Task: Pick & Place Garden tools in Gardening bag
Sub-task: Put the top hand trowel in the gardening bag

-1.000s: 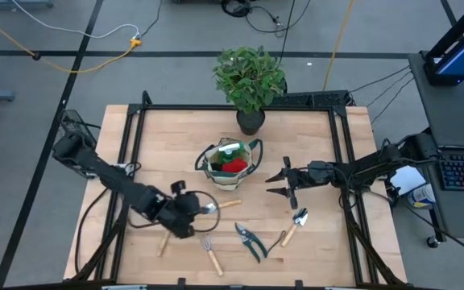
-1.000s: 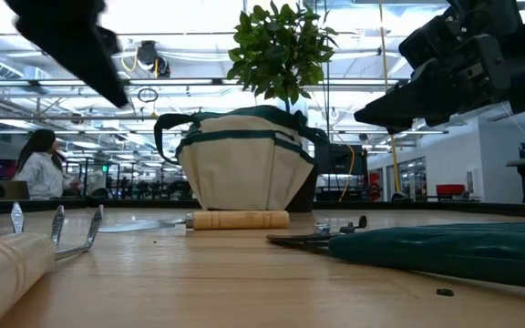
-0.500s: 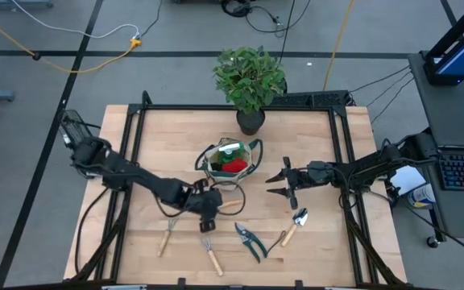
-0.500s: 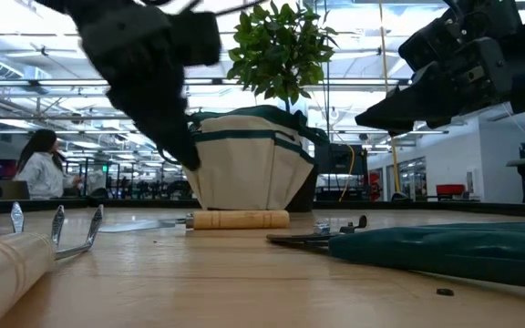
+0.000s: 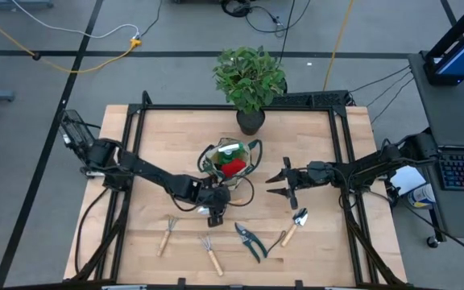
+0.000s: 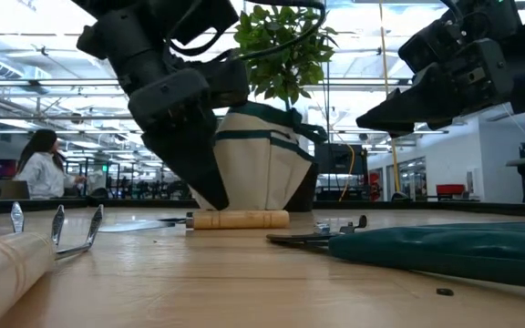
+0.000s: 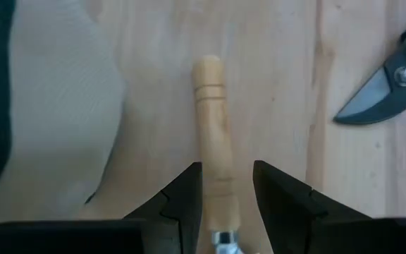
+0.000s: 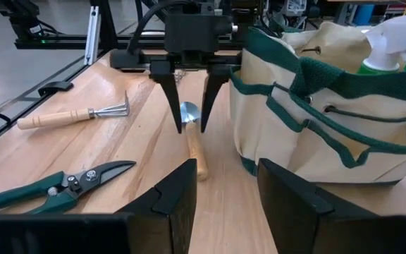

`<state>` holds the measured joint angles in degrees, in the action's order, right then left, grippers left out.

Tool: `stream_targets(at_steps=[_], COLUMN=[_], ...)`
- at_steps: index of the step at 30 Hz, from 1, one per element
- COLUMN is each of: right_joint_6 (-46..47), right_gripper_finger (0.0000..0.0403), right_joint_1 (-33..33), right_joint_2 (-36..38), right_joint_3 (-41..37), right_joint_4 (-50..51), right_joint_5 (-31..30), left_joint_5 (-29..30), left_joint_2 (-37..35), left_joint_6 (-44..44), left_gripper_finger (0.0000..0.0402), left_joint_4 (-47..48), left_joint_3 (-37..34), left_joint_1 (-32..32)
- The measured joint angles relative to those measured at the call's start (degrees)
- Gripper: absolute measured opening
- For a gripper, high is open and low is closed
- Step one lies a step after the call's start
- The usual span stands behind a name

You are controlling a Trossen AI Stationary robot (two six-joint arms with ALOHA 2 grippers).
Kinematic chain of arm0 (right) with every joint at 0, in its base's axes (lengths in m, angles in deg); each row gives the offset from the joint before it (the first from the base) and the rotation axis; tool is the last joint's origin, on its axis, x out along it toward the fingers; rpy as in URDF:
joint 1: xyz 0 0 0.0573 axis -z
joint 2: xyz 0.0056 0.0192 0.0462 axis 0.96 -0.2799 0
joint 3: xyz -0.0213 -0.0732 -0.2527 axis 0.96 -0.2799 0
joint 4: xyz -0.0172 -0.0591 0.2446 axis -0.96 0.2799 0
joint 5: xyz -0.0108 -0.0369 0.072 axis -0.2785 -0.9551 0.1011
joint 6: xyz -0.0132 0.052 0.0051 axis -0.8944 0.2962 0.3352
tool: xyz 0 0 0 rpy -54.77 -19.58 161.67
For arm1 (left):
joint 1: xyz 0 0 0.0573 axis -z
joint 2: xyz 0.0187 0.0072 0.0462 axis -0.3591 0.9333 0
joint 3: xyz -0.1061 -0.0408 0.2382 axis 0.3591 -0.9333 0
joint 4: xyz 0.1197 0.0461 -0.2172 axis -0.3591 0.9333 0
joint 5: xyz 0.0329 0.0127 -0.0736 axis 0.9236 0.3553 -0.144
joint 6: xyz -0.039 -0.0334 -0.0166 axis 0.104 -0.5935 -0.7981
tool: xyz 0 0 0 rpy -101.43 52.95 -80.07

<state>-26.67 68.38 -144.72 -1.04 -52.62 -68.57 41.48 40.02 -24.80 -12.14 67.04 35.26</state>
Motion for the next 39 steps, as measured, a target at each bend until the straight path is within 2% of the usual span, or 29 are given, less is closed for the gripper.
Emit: stream_targets(at_steps=[11,23,32,39], right_joint_6=[-0.02,-0.23,-0.25,-1.55], right_gripper_finger=[0.0144,0.0144,0.0144,0.0144], right_joint_1=[0.00,0.00,0.01,0.00], right_joint_2=[0.00,0.00,0.00,0.00], right_joint_3=[0.00,0.00,0.00,0.00], right_joint_4=[-0.02,-0.02,-0.04,-0.14], right_joint_5=[0.00,0.02,0.01,0.01], left_joint_5=[-0.77,-0.93,-7.54,-7.28], left_joint_2=[0.01,0.43,0.43,-0.34], left_joint_6=[-0.05,3.58,6.26,7.25], left_gripper_finger=[0.0133,0.0133,0.0133,0.0133], left_joint_4=[0.06,1.47,1.82,2.14], left_joint_3=[0.00,-0.04,-0.04,-0.04], left_joint_1=[0.26,-0.42,-0.99,-0.44])
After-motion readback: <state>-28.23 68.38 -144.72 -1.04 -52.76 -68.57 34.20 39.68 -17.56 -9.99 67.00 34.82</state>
